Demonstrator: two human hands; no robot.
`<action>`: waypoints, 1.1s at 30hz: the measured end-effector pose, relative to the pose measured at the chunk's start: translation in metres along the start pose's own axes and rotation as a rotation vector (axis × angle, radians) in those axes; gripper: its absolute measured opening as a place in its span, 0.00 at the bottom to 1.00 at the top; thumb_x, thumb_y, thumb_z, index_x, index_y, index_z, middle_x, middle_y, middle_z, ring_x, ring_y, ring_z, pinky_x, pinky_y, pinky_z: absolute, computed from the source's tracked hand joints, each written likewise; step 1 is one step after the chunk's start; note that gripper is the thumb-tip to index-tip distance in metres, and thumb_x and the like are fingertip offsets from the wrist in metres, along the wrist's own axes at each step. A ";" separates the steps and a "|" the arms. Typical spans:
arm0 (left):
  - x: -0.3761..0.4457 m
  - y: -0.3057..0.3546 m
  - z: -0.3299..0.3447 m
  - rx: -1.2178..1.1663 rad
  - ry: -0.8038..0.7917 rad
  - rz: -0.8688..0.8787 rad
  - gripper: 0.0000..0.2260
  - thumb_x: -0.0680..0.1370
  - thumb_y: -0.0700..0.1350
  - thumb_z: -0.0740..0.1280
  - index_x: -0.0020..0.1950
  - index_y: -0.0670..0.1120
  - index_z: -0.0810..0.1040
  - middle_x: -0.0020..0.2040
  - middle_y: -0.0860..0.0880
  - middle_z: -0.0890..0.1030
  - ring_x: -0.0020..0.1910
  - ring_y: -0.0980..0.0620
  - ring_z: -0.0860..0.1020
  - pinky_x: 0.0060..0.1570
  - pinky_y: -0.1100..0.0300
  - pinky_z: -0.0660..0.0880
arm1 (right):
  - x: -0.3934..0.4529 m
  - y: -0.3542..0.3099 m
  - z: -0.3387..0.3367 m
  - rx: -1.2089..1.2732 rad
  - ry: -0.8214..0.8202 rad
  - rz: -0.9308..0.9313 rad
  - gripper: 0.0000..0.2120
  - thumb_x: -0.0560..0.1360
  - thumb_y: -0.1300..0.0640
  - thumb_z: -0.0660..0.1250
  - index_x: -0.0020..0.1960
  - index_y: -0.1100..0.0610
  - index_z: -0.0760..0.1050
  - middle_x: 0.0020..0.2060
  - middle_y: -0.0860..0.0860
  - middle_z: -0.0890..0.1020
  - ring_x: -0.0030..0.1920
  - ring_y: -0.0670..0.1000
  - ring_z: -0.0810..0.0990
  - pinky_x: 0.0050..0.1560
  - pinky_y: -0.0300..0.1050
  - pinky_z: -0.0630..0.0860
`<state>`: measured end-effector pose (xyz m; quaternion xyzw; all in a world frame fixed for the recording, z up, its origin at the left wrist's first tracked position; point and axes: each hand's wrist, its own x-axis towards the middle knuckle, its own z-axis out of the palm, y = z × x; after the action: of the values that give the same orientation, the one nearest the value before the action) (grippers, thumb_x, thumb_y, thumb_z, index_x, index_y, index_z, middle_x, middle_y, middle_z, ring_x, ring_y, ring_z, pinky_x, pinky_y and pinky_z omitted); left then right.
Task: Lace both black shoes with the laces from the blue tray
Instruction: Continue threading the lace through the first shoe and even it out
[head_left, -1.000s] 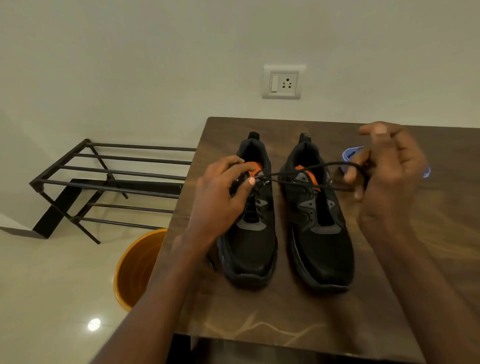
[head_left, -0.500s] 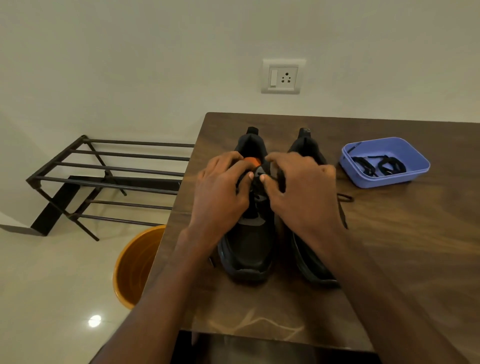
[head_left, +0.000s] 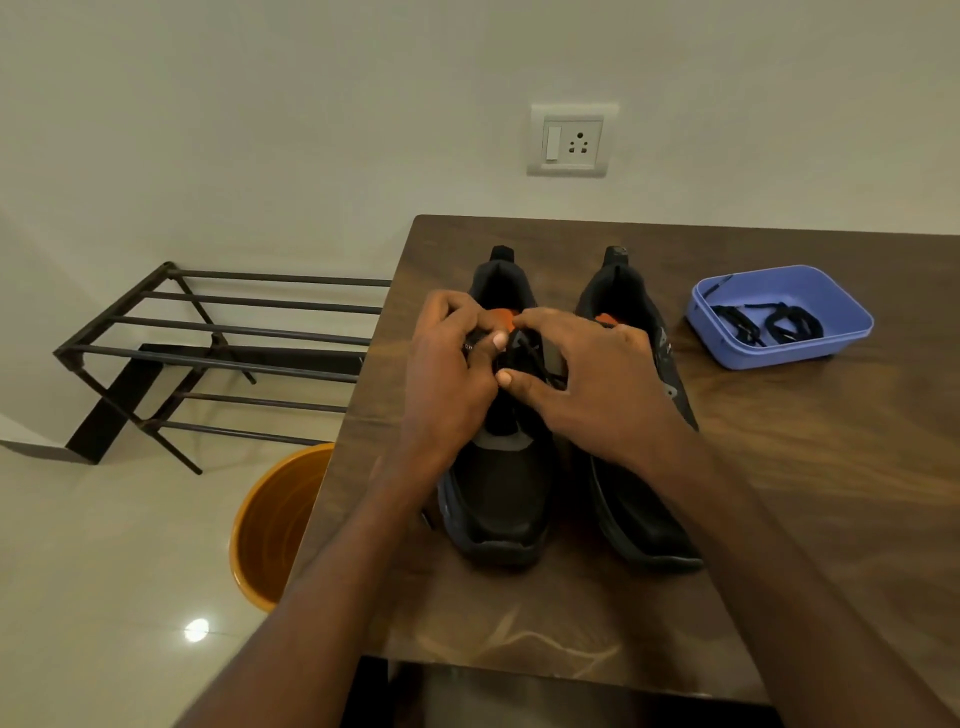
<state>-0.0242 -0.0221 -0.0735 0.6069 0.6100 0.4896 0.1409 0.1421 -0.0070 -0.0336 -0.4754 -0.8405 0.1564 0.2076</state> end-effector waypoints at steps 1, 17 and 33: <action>0.000 0.002 0.000 -0.037 0.008 -0.036 0.03 0.81 0.38 0.70 0.50 0.45 0.81 0.55 0.51 0.74 0.54 0.56 0.77 0.52 0.68 0.78 | -0.001 0.001 -0.002 -0.002 -0.039 -0.013 0.35 0.74 0.33 0.70 0.77 0.42 0.65 0.74 0.41 0.72 0.75 0.46 0.68 0.72 0.54 0.59; -0.004 0.001 -0.020 0.373 -0.045 0.134 0.08 0.80 0.50 0.71 0.59 0.53 0.80 0.52 0.56 0.82 0.55 0.56 0.75 0.62 0.74 0.52 | -0.002 0.001 0.001 -0.117 -0.139 0.012 0.49 0.66 0.23 0.68 0.81 0.37 0.54 0.80 0.40 0.59 0.80 0.46 0.57 0.77 0.59 0.49; 0.003 0.017 -0.023 -0.070 0.115 -0.030 0.05 0.83 0.41 0.65 0.50 0.49 0.78 0.42 0.54 0.81 0.43 0.55 0.81 0.46 0.49 0.82 | -0.005 -0.004 -0.002 -0.047 -0.119 0.032 0.47 0.64 0.26 0.73 0.78 0.37 0.59 0.78 0.39 0.64 0.78 0.44 0.61 0.76 0.58 0.50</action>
<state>-0.0325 -0.0328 -0.0479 0.5635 0.6084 0.5425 0.1342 0.1424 -0.0135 -0.0312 -0.4835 -0.8470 0.1681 0.1436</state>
